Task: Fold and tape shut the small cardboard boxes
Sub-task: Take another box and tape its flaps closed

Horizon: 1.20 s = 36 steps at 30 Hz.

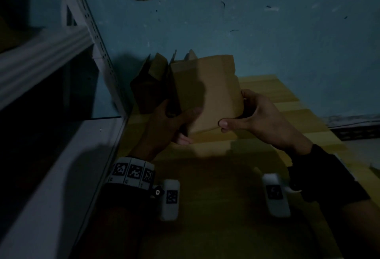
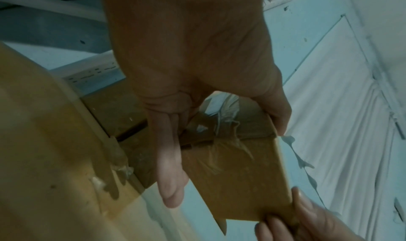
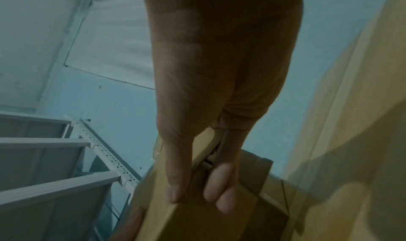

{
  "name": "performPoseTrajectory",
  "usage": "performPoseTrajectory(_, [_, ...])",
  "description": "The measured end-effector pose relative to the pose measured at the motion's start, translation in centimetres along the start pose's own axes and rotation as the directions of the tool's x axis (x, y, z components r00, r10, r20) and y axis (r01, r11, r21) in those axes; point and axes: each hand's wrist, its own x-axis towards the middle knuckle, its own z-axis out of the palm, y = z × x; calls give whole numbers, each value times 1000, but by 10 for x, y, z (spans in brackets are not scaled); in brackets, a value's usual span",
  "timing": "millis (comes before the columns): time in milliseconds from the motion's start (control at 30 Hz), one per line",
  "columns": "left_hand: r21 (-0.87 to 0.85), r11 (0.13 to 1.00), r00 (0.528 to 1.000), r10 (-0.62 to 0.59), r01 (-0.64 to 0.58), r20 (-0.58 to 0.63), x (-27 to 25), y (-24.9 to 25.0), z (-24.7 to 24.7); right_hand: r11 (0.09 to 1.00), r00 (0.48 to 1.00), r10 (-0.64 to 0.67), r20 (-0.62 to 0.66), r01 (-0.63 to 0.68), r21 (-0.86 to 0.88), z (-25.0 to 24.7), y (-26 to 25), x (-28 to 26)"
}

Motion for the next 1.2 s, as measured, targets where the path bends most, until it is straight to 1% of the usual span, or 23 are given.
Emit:
performPoseTrajectory(100, [5, 1000, 1000, 14, -14, -1, -1, 2, -3, 999, 1000, 4, 0, -4, 43, 1, -1, -1])
performPoseTrajectory(200, [-10, 999, 999, 32, -32, -39, -1, 4, -8, 990, 999, 51, 8, -52, 133, -6, -2, -2])
performPoseTrajectory(267, [-43, 998, 996, 47, -50, -72, 0, 5, -14, 994, 996, 68, -57, -63, 85, -13, 2, -1])
performPoseTrajectory(367, [-97, 994, 995, 38, -47, -95, 0, 7, -20, 998, 981, 38, -188, -47, -43, -19, 12, 2])
performPoseTrajectory(433, [-122, 992, 995, 25, -36, -98, -1, 9, -21, 996, 978, 36, -206, -53, -77, -16, 16, 4])
performPoseTrajectory(600, [-152, 987, 993, 32, -50, -118, 1, 10, -19, 984, 993, 100, -56, -107, -144, 9, 25, 11])
performPoseTrajectory(667, [-150, 988, 993, 32, -49, -117, 3, 8, -19, 969, 997, 74, 3, -71, -237, 21, 29, 14])
performPoseTrajectory(733, [-147, 988, 993, 24, -41, -117, 5, 7, -18, 934, 997, 50, 64, -24, -357, 33, 31, 16])
performPoseTrajectory(833, [-144, 989, 995, 18, -33, -103, 6, 3, -18, 905, 990, 62, 123, -3, -425, 47, 30, 18])
performPoseTrajectory(900, [-127, 992, 997, 15, -25, -80, 7, 2, -17, 889, 995, 37, 92, 9, -457, 54, 28, 18])
performPoseTrajectory(967, [-131, 991, 998, -4, -4, -60, 6, 2, -15, 893, 1000, -9, -11, 3, -451, 56, 29, 21])
performPoseTrajectory(1033, [-151, 988, 999, -22, 15, -46, 6, 2, -13, 932, 989, 22, -144, -72, -356, 55, 26, 22])
performPoseTrajectory(1067, [-160, 987, 999, -24, 17, -43, 6, 2, -13, 942, 982, 47, -185, -105, -318, 54, 26, 23])
performPoseTrajectory(1167, [-144, 990, 999, -2, -6, -53, 9, 0, -13, 932, 979, 55, -194, -120, -341, 53, 26, 21])
performPoseTrajectory(1200, [-137, 991, 998, 2, -9, -55, 9, 0, -13, 942, 981, 50, -185, -108, -318, 53, 26, 21])
